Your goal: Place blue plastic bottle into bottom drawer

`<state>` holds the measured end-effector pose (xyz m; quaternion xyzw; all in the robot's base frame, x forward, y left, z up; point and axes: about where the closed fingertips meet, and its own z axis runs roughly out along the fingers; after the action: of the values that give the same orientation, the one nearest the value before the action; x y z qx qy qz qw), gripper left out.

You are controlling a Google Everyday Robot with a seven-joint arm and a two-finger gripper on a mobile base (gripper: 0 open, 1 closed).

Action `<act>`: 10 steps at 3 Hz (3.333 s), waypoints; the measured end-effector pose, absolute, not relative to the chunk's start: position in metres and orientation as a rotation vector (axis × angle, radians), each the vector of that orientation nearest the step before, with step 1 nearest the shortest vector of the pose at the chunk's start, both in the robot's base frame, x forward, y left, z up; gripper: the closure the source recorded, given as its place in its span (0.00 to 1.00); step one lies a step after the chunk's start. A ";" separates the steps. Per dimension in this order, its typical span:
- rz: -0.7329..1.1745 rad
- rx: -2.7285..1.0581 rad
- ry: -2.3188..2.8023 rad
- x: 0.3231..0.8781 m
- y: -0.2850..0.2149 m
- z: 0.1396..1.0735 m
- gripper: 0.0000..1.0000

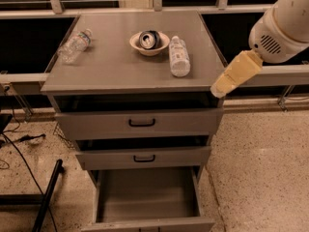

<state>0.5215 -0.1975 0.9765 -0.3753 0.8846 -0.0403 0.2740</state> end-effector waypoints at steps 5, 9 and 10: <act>-0.136 -0.471 2.422 0.609 -0.176 0.954 0.00; -0.008 -0.250 2.484 0.699 -0.134 0.911 0.00; 0.016 -0.279 2.502 0.714 -0.113 0.903 0.00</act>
Offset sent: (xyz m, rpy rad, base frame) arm 0.0392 0.0011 -0.0236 0.0963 -0.0135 -0.2763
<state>0.7139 -0.1126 0.9031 -0.1054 0.9458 0.0060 0.3072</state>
